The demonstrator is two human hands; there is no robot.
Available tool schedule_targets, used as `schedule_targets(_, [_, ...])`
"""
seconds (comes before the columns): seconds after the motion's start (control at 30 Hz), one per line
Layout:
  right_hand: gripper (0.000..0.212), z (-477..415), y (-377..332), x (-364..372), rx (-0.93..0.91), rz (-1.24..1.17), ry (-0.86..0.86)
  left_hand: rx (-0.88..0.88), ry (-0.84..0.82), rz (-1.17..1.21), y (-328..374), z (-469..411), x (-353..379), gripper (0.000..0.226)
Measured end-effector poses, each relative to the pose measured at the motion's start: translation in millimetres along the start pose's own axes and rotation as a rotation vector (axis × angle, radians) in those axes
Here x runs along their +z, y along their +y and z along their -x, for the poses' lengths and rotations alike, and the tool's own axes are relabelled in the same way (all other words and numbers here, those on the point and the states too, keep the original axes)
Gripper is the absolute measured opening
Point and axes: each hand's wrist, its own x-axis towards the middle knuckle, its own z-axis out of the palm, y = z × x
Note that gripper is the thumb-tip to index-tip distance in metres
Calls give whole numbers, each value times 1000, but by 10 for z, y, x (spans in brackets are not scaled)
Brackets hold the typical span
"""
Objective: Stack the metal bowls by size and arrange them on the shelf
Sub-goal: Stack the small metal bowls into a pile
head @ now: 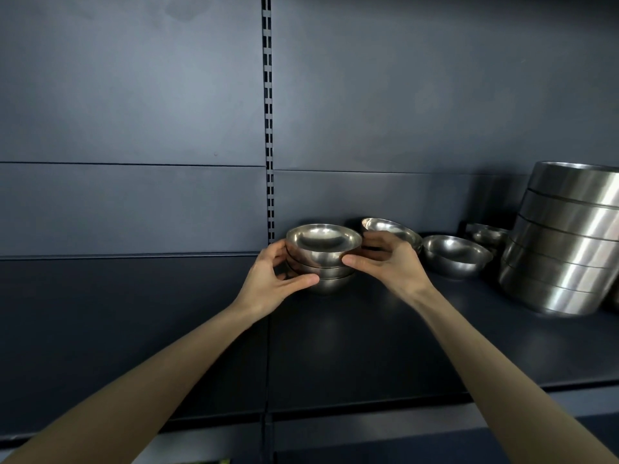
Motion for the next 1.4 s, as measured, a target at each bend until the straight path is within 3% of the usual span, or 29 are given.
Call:
schedule_targets(0.07, [106, 8, 46, -28, 46, 29, -10, -68, -24, -9, -20, 0, -18, 85])
schedule_targets(0.13, [111, 19, 86, -44, 95, 35, -51, -118, -62, -21, -10, 2, -29, 87])
schedule_targets(0.3, [87, 32, 146, 26, 132, -10, -120, -134, -99, -23, 10, 2, -19, 65])
schedule_targets(0.53, [51, 34, 56, 34, 79, -33, -62, -102, -50, -57, 79, -19, -30, 67])
schedule_targets(0.7, [48, -4, -201, -134, 28, -64, -4, -37, -18, -11, 335, -141, -2, 67])
schedule_targets(0.97, [71, -186, -443, -639, 2, -10, 158, 6, -47, 70, 641, -613, 425, 58])
schedule_targets(1.17, [51, -347, -272, -968, 28, 10, 208, -24, -105, 154, 565, -950, 820, 58])
schedule_targets(1.4, [37, -527, 3, -1132, 56, -5, 210, 1, -136, 40, 413, -1174, 1056, 55])
